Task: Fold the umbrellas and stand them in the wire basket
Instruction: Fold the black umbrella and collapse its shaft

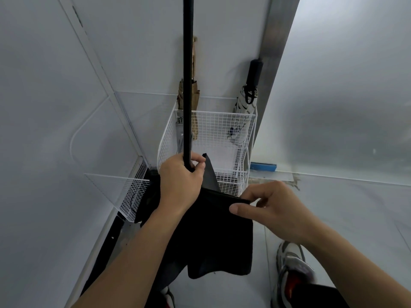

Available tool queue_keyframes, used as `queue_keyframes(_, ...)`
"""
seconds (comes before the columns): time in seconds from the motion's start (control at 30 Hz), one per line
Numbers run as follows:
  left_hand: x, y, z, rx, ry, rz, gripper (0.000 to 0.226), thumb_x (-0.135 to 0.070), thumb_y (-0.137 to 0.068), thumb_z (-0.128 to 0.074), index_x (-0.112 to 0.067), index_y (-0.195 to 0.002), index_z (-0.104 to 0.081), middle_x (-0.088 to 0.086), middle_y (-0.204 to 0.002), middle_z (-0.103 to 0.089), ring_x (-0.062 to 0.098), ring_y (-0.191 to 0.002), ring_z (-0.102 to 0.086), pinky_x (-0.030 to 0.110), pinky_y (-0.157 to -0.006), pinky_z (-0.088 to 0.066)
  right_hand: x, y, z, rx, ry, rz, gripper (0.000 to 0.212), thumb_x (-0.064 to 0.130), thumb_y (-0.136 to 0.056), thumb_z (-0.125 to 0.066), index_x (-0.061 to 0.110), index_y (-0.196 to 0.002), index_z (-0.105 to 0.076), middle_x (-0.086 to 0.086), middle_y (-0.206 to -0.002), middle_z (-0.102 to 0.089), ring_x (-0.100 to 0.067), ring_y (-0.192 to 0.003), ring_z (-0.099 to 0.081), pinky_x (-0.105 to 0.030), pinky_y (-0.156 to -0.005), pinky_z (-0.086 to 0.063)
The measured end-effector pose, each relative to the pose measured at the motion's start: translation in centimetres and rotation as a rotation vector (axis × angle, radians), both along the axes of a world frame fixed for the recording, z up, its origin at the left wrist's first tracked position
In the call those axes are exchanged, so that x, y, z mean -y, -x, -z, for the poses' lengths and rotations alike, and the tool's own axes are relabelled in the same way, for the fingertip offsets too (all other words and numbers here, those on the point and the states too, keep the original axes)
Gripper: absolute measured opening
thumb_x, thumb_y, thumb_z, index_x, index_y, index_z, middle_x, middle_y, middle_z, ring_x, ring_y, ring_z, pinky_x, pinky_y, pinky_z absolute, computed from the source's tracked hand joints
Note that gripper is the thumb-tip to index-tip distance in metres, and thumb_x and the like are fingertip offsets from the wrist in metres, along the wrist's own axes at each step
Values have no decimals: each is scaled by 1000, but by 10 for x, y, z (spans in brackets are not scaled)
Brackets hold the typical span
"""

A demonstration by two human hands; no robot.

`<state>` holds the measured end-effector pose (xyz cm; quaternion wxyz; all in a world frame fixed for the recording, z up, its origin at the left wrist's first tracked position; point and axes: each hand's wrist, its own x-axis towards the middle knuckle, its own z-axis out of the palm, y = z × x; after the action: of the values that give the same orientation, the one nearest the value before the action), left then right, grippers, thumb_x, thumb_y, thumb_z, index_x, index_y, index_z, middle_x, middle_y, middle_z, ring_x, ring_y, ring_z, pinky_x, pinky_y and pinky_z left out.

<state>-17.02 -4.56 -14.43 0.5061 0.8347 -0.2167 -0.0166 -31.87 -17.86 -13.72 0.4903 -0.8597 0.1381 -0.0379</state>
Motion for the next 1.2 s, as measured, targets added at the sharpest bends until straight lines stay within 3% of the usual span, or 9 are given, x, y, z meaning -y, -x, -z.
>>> queue_keyframes(0.17,0,3,-7,-137,5,89,10,-12,-86,-73,-20,-80,-74,-5,-62,-60,0,-55,-57,7,-54,-43,11,-7,3,80,-440,264,10,6,-81,-75,10,-84,-66,-3,-72,-72,-13,-68,-66,-27,-68,-53)
queue_keyframes(0.27,0,4,-9,-195,86,35,13,-11,-86,-73,-21,-78,-74,-5,-60,-59,0,-53,-55,9,-53,-45,8,-9,7,-72,-593,266,37,31,-79,-74,17,-112,-64,-4,-94,-77,-17,-86,-73,-33,-80,-58)
queue_keyframes(0.33,-2,3,-12,-234,136,-4,12,-11,-85,-73,-20,-78,-74,-5,-62,-58,0,-54,-55,9,-54,-46,-3,-9,16,-145,-602,207,34,35,-82,-71,13,-108,-71,-8,-99,-76,-21,-92,-73,-34,-84,-57)
queue_keyframes(0.47,-3,8,-19,-301,173,61,11,-13,-84,-75,-22,-77,-75,6,-65,-62,9,-60,-62,14,-61,-52,-15,-18,30,123,-290,427,31,29,-97,-60,6,-77,-68,-7,-71,-68,-11,-66,-60,-33,-65,-50)
queue_keyframes(0.63,0,21,-34,-464,319,247,15,-26,-70,-82,-15,-76,-75,33,-76,-60,29,-66,-63,27,-64,-56,-14,-30,37,298,235,463,41,32,-99,-53,27,-63,-35,8,-51,-43,-12,-53,-43,-21,-51,-32)
queue_keyframes(0.8,0,25,-32,-493,358,228,13,-4,-75,-80,-9,-85,-73,-4,-47,-48,9,-48,-50,18,-55,-48,-7,-38,45,221,221,506,40,44,-95,-56,25,-60,-47,9,-52,-49,-7,-51,-44,-23,-51,-33)
queue_keyframes(0.93,-2,18,-27,-436,331,-24,15,1,-76,-79,-12,-78,-73,19,-65,-62,19,-57,-63,20,-57,-54,-5,-35,41,89,357,536,15,41,-93,-62,27,-90,-64,12,-74,-62,-9,-68,-56,-30,-64,-42)
queue_keyframes(1.1,-4,0,-22,-353,315,-228,14,-1,-77,-78,-14,-74,-73,3,-63,-63,15,-58,-63,26,-62,-57,-33,-9,6,653,423,380,19,26,-91,-61,11,-98,-70,3,-95,-67,-8,-88,-60,-19,-79,-48)
queue_keyframes(1.2,-2,3,-25,-366,366,-259,17,0,-77,-78,-15,-71,-72,0,-60,-63,14,-59,-64,30,-66,-59,-52,-3,17,106,428,87,63,59,-79,-62,28,-133,-53,15,-124,-59,0,-109,-52,-18,-93,-43)
